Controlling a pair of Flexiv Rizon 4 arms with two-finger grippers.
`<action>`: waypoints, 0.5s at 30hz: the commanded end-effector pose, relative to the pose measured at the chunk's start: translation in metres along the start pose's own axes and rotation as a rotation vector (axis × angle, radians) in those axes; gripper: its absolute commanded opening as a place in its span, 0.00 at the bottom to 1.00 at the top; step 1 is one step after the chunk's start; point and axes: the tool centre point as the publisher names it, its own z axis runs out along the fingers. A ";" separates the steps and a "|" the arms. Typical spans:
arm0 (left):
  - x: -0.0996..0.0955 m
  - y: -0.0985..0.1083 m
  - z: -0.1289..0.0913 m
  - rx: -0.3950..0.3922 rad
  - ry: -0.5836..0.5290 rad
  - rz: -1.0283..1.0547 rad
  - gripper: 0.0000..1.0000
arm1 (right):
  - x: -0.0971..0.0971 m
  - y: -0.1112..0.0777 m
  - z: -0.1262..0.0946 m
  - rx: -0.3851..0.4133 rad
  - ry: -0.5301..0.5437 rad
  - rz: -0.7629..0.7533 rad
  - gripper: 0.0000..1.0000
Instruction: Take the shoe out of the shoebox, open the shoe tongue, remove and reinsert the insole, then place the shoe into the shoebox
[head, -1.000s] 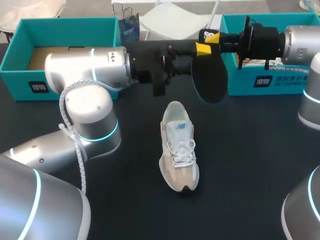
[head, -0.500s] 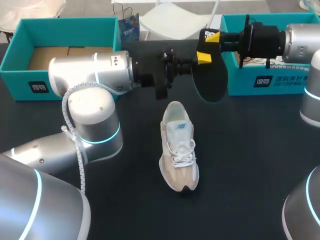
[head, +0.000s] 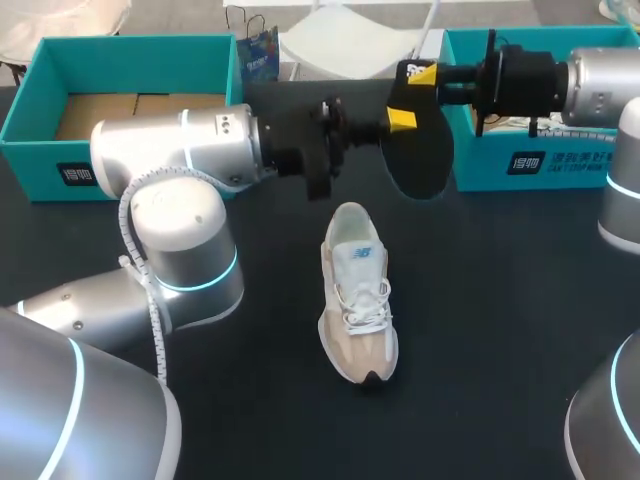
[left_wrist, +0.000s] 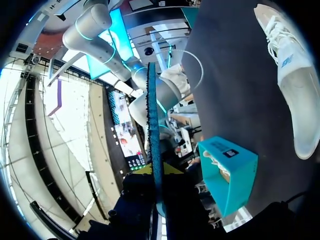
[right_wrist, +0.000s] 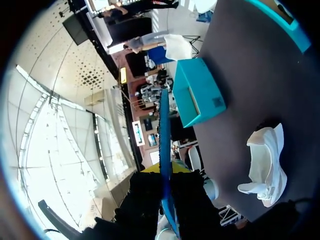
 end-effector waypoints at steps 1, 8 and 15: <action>-0.006 -0.001 -0.008 0.008 -0.004 -0.025 0.00 | -0.003 -0.010 -0.016 -0.016 -0.033 -0.067 1.00; -0.008 0.000 -0.022 0.013 0.014 -0.047 0.00 | -0.005 -0.028 -0.042 0.000 -0.015 -0.232 1.00; -0.009 0.001 -0.033 0.000 0.021 -0.073 0.00 | -0.007 -0.046 -0.062 0.046 -0.036 -0.300 1.00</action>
